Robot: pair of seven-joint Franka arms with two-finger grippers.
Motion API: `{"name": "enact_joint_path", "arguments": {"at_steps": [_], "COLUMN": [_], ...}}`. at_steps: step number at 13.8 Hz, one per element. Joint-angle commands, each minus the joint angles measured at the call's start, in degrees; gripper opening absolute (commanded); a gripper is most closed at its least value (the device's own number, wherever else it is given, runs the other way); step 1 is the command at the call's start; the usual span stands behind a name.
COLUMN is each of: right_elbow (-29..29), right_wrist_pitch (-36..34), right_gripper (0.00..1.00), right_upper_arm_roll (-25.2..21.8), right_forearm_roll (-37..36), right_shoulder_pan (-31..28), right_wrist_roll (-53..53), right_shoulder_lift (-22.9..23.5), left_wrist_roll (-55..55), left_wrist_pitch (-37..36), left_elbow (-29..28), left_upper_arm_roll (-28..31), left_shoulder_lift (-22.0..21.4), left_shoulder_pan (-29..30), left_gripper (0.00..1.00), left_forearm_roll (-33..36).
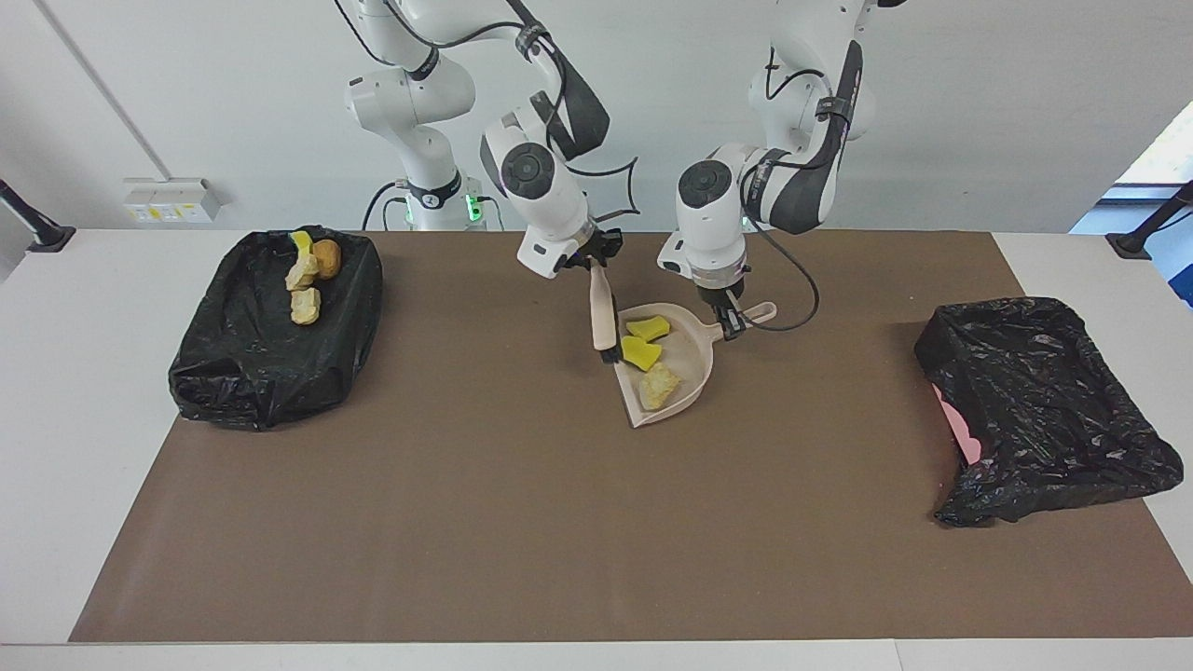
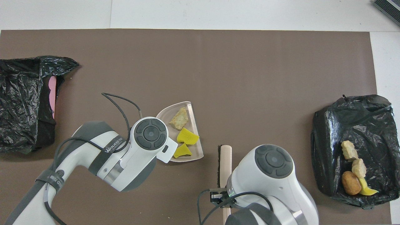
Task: Sweep and dump trash in bin
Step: 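Sweep the remaining scraps into the dustpan with the right gripper's brush, then carry the dustpan to the bag with the left gripper while the right gripper lowers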
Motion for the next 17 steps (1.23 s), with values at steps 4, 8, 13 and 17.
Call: {"name": "enact_joint_path", "arguments": {"at_steps": [4, 8, 13, 17], "right_elbow": [-9.9, -12.3, -12.3, -12.2], "right_wrist_pitch": [7.5, 11.6, 14.3, 20.1], "right_gripper": [0.0, 0.0, 0.0, 0.0], "right_upper_arm_roll": [0.2, 0.3, 0.3, 0.2], "right_forearm_roll": [-1.0, -1.0, -1.0, -1.4], "right_shoulder_pan": [9.6, 11.2, 13.3, 17.4], "right_wrist_roll": [8.9, 9.8, 10.8, 13.9], "right_shoulder_lift": [-4.8, -4.4, -2.2, 2.2], "left_wrist_roll": [-0.4, 3.0, 4.5, 12.8], "left_wrist_pitch": [-0.5, -0.3, -3.4, -3.1], "left_elbow": [0.4, 1.0, 0.5, 1.0], "left_upper_arm_roll": [0.4, 1.0, 1.2, 1.2], "left_shoulder_lift": [-0.3, -0.9, -5.0, -8.8], "left_shoulder_pan": [-0.1, 1.4, 8.2, 16.6], "left_gripper": [0.0, 0.0, 0.0, 0.0], "left_forearm_roll": [1.4, 1.4, 1.4, 1.2]}}
